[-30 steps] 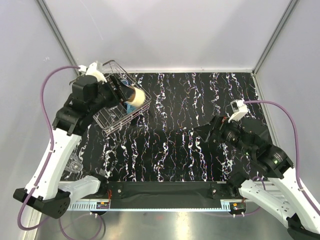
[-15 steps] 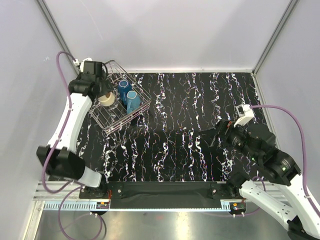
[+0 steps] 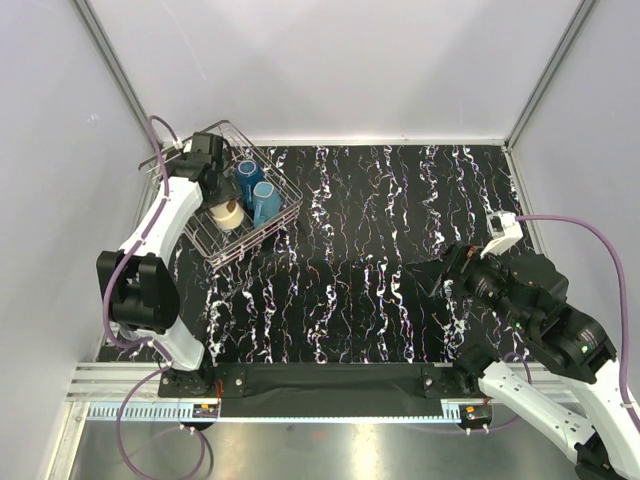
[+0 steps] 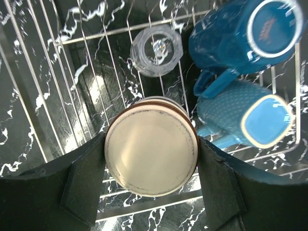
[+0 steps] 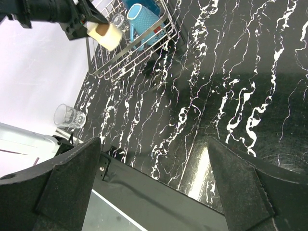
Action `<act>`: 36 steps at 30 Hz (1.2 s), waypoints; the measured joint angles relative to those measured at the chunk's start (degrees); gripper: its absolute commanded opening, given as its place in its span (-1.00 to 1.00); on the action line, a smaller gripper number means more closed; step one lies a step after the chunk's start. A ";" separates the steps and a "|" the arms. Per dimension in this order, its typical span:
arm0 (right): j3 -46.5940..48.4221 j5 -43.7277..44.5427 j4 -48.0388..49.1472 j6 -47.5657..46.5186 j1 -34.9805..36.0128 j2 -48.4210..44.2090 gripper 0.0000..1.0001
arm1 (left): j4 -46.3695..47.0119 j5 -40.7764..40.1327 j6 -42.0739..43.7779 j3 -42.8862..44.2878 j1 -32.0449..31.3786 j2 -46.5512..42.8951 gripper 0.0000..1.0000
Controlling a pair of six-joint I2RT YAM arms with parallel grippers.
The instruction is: Load the cups into the dish rack
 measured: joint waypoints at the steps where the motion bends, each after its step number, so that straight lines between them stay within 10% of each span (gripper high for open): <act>1: 0.00 0.00 0.00 0.13 0.00 0.00 0.99 | 0.17 0.15 0.02 -0.66 0.00 0.09 -1.00; 28: -1.73 -4.02 4.02 6.01 0.00 6.80 1.00 | 11.67 0.20 1.90 -7.80 -0.39 5.20 -1.00; 36: -3.26 -5.20 5.29 7.28 0.00 7.72 0.99 | 13.84 -0.15 2.54 -7.87 -1.16 5.97 -0.14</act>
